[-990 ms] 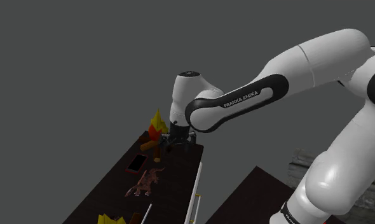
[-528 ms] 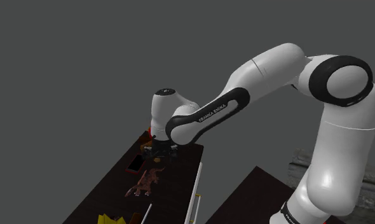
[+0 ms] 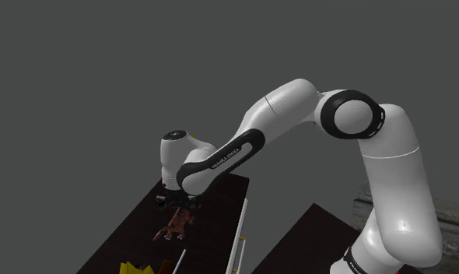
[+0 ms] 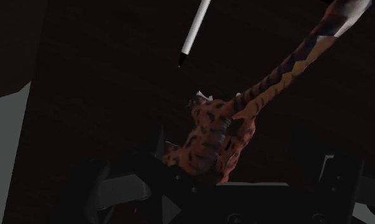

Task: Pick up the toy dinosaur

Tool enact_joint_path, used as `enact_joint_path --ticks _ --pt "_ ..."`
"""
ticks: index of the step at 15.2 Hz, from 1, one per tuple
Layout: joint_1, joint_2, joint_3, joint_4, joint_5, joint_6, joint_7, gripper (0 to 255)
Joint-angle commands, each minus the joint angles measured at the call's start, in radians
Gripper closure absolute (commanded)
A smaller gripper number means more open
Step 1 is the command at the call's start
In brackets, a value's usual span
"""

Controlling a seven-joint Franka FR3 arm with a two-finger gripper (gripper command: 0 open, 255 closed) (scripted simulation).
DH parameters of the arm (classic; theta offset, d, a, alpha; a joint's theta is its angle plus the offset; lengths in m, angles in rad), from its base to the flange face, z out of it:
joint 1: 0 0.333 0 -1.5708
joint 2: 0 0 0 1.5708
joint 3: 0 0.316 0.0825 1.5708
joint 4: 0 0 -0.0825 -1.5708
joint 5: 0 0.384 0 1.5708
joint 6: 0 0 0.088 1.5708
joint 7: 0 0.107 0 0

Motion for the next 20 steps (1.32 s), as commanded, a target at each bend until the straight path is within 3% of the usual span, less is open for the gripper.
enact_joint_path --ticks 1,10,11,20 --pt "0.022 0.047 -0.012 0.045 -0.009 -0.005 0.023 0" --pt "0.041 0.120 -0.038 0.053 -0.038 0.059 0.037 0" --pt "0.041 0.120 -0.038 0.052 -0.038 0.059 0.037 255" --pt "0.041 0.120 -0.038 0.053 -0.038 0.059 0.037 255"
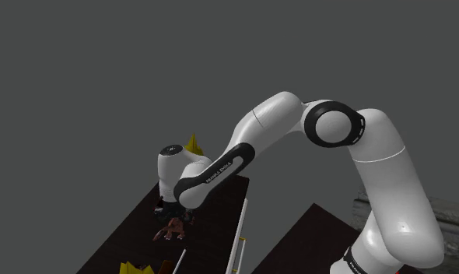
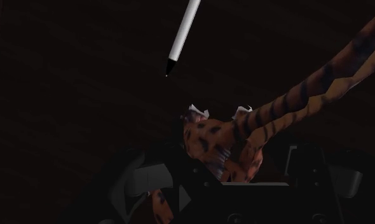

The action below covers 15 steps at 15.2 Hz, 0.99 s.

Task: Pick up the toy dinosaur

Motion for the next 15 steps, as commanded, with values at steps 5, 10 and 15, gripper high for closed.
enact_joint_path --ticks 5,10,15 --pt "-0.013 -0.047 0.017 -0.006 0.019 -0.041 -0.009 255" --pt "-0.025 -0.093 0.033 -0.007 0.038 -0.085 -0.019 255" --pt "-0.036 -0.136 0.048 -0.002 0.058 -0.131 -0.029 255"
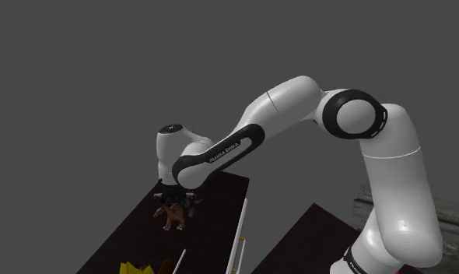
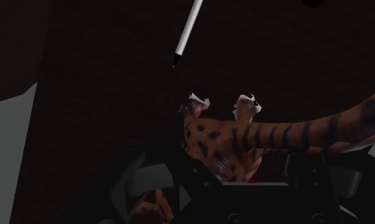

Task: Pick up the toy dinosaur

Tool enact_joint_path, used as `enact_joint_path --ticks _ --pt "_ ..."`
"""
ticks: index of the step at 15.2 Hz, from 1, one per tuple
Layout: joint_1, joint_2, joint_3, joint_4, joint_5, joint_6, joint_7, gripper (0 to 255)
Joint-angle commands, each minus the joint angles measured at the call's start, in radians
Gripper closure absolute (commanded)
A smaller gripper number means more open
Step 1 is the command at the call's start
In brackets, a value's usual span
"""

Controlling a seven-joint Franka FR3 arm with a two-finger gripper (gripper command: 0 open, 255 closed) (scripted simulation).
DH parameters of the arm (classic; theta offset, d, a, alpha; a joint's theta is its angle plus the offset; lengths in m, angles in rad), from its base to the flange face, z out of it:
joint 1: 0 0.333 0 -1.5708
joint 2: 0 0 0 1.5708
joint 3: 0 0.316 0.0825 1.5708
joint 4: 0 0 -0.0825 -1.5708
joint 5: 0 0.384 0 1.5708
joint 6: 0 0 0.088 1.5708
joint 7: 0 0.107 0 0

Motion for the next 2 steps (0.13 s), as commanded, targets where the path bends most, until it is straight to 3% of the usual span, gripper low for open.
enact_joint_path --ticks 1,2 --pt "-0.001 -0.008 0.003 0.005 0.004 -0.013 -0.001 255" --pt "-0.001 -0.008 0.003 0.005 0.004 -0.013 -0.001 255"
